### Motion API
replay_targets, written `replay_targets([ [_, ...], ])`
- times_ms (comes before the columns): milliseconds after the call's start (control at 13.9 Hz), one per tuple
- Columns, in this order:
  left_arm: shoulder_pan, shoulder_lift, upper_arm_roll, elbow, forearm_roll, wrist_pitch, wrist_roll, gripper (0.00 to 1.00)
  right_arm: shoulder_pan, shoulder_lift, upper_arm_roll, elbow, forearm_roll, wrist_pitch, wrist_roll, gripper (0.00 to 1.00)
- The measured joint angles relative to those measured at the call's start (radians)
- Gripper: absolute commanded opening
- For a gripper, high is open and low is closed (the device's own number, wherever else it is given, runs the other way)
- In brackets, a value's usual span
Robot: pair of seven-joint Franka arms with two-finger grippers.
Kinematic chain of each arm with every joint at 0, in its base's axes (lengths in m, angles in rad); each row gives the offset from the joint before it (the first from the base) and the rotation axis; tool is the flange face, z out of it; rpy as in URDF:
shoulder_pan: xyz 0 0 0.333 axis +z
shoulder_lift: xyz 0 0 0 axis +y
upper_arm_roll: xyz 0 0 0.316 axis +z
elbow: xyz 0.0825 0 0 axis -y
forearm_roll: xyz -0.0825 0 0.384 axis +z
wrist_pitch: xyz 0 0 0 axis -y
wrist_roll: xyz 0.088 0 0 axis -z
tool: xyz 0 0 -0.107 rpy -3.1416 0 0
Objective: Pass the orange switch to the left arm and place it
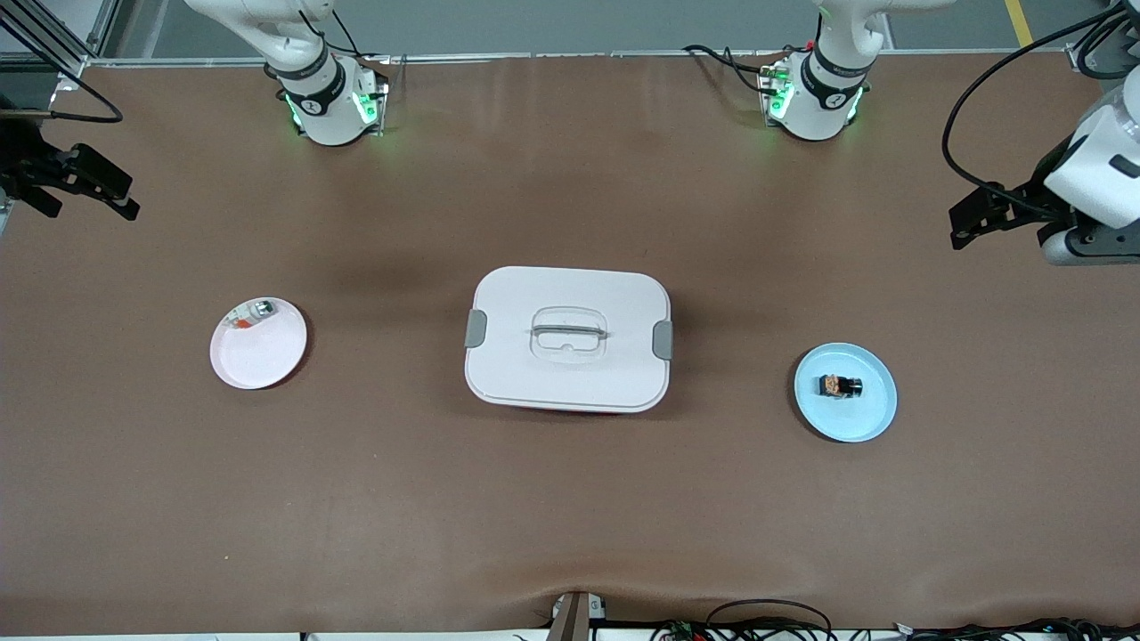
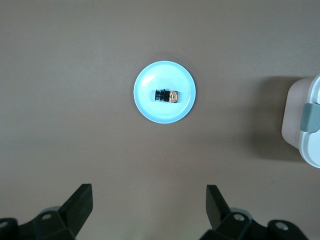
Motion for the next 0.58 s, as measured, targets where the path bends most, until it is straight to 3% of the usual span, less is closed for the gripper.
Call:
replay_targets([
  [578, -0.015, -0.120, 0.004, -0.118, -0.003, 0.017, 0.011, 1.00, 0.000, 0.003, 0.002, 0.000, 0.000, 0.005, -0.051, 1.00],
])
